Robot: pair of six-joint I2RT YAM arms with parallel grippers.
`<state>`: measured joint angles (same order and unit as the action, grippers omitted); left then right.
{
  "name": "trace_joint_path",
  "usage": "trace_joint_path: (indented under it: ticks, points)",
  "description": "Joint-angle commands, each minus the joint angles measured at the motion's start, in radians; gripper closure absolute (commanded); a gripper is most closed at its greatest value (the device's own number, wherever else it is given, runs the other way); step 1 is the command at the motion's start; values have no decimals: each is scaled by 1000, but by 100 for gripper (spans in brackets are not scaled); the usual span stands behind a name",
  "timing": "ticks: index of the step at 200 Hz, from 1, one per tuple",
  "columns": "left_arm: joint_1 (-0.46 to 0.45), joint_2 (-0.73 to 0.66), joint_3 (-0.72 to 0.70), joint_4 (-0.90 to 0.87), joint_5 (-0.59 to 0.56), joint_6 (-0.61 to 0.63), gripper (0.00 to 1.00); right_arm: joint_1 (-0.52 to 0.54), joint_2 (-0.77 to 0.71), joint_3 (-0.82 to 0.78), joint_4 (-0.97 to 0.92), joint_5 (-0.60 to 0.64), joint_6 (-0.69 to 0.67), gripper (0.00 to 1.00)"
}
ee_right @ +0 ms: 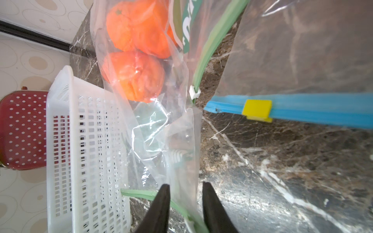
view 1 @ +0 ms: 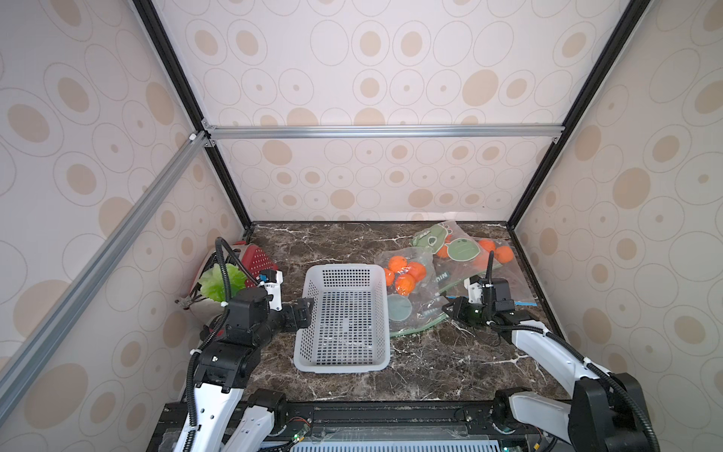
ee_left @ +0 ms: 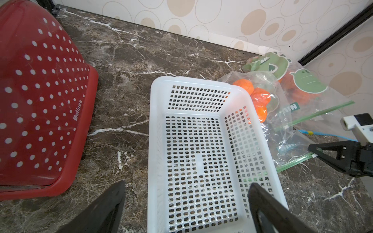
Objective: Open the zip-top bag and take out the orange
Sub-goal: Pick up the zipper food storage bag at the center of the board.
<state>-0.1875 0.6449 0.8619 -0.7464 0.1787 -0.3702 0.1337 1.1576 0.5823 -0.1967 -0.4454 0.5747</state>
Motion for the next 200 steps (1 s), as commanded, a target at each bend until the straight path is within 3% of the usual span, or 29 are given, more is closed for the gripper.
trace_joint_path:
  ticks: [1,49,79,133,171,200]
  points:
    - [0,-1,3,-28,-16,7,4,5,-36,36,-25,-26,6,73]
    - [0,-21,11,-14,-20,-12,8,4,-82,39,-64,-10,-7,86]
    - [-1,-23,19,35,-4,-45,12,5,-100,40,-62,-22,3,100]
    - [-6,28,24,307,84,-152,22,4,-168,75,-78,-42,161,100]
    - [-56,105,64,379,93,-109,22,5,-249,127,-73,-96,306,100]
    - [-71,153,67,482,214,-100,21,3,-304,164,-36,-104,438,100]
